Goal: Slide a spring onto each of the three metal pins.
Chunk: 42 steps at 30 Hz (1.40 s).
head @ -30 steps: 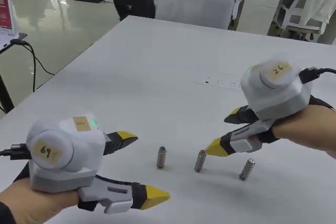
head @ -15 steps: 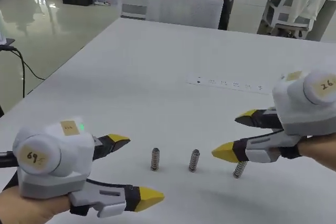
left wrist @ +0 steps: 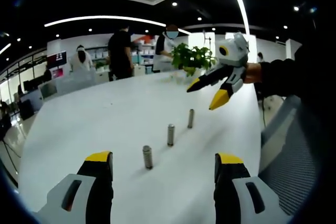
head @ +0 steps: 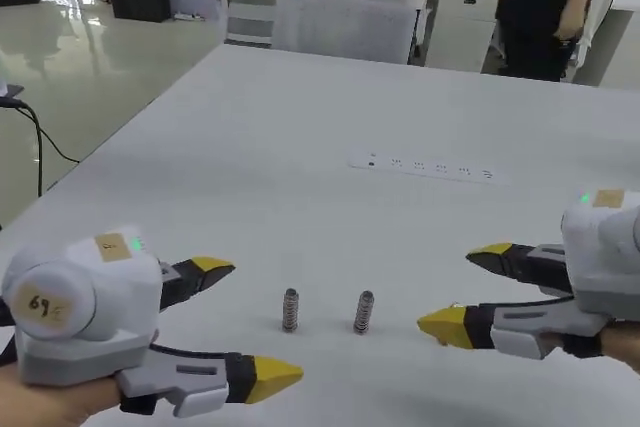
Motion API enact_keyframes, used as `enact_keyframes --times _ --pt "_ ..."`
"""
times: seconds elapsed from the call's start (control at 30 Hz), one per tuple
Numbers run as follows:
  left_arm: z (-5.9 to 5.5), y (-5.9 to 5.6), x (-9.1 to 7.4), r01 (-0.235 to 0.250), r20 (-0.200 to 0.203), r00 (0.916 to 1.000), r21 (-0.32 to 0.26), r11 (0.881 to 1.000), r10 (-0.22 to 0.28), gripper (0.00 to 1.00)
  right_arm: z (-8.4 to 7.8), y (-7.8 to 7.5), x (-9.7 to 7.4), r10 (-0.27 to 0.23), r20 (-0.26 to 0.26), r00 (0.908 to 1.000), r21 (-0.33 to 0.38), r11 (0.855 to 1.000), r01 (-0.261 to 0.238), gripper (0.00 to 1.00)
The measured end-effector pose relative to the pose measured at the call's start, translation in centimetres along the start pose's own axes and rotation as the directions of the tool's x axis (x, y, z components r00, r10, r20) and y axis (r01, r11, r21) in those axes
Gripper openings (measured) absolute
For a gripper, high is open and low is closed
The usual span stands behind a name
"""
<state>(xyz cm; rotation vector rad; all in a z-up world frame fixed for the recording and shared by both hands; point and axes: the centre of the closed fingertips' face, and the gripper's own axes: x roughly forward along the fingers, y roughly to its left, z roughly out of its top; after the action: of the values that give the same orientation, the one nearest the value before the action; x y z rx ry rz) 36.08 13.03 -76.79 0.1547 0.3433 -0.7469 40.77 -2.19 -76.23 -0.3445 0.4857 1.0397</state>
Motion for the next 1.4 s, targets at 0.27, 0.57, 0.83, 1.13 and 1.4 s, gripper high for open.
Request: enact_keyframes --times 0.27,0.57,0.83,1.13,1.4 --pt "0.0 -0.1 0.1 0.001 -0.003 1.0000 -0.001 1.000 -0.001 0.76 -1.8 -0.1 -0.9 -0.045 0.031 0.9985 0.040 0.998 0.044 0.64" --pt "-0.4 -0.4 0.2 0.013 -0.010 0.9999 -0.003 1.000 -0.013 0.76 -2.7 -0.1 -2.2 -0.110 0.091 0.9898 0.053 0.993 0.105 0.64" --pt "-0.4 -0.3 0.1 0.012 -0.007 0.9999 -0.009 1.000 -0.012 0.76 -3.2 0.0 -2.5 -0.167 0.110 0.9797 0.068 0.985 0.161 0.66" --pt "-0.5 -0.5 0.1 0.020 -0.010 0.9998 -0.010 1.000 -0.020 0.76 -4.0 0.4 -2.2 -0.180 0.106 0.9778 0.088 0.981 0.172 0.67" --pt "-0.5 -0.4 0.1 0.019 -0.009 0.9998 -0.007 1.000 -0.019 0.76 -4.1 0.4 -2.1 -0.178 0.097 0.9793 0.087 0.982 0.170 0.68"
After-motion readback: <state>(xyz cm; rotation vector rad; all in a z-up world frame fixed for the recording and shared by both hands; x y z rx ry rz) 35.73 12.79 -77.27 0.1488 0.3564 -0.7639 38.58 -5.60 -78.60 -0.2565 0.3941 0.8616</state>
